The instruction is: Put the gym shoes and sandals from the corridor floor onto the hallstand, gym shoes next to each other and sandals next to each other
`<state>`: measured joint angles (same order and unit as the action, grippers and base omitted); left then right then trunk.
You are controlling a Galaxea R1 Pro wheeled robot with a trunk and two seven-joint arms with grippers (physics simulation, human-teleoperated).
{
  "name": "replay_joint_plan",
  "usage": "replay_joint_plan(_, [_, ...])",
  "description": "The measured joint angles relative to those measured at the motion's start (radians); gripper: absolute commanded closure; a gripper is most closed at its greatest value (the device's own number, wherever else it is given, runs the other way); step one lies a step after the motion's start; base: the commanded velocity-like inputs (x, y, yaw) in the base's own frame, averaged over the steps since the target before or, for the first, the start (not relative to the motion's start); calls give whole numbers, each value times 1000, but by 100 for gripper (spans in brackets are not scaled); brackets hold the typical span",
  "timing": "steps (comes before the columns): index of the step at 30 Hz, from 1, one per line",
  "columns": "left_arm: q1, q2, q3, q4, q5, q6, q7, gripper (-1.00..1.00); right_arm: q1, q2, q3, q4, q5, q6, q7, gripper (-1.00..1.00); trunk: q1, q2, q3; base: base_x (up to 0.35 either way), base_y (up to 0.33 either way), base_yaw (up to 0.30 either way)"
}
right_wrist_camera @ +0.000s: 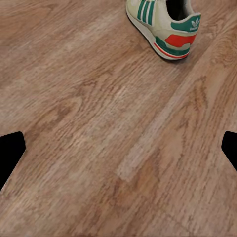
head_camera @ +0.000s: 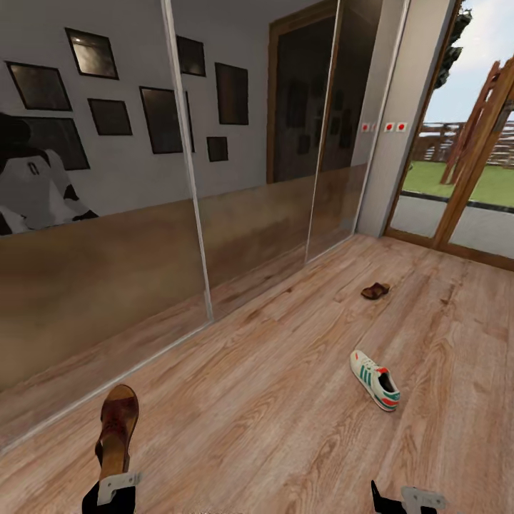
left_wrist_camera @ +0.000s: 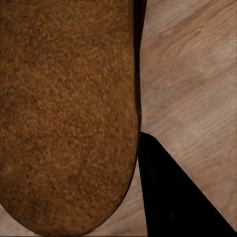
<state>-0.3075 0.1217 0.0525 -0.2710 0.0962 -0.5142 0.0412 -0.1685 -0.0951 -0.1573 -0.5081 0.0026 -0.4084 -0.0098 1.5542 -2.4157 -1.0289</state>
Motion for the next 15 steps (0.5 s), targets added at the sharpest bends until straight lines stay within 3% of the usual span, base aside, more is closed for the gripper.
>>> replay_joint_plan(8, [0,-1,0,-1,-1,0,0,100,0,0,0,0,0,-1,-1,-100,0,0,-5,-199,0,271])
replay_joint_plan(15, [0,0,0,0,0,1,0,100,0,0,0,0,0,-1,-1,-100,0,0,-10,-42,0,271])
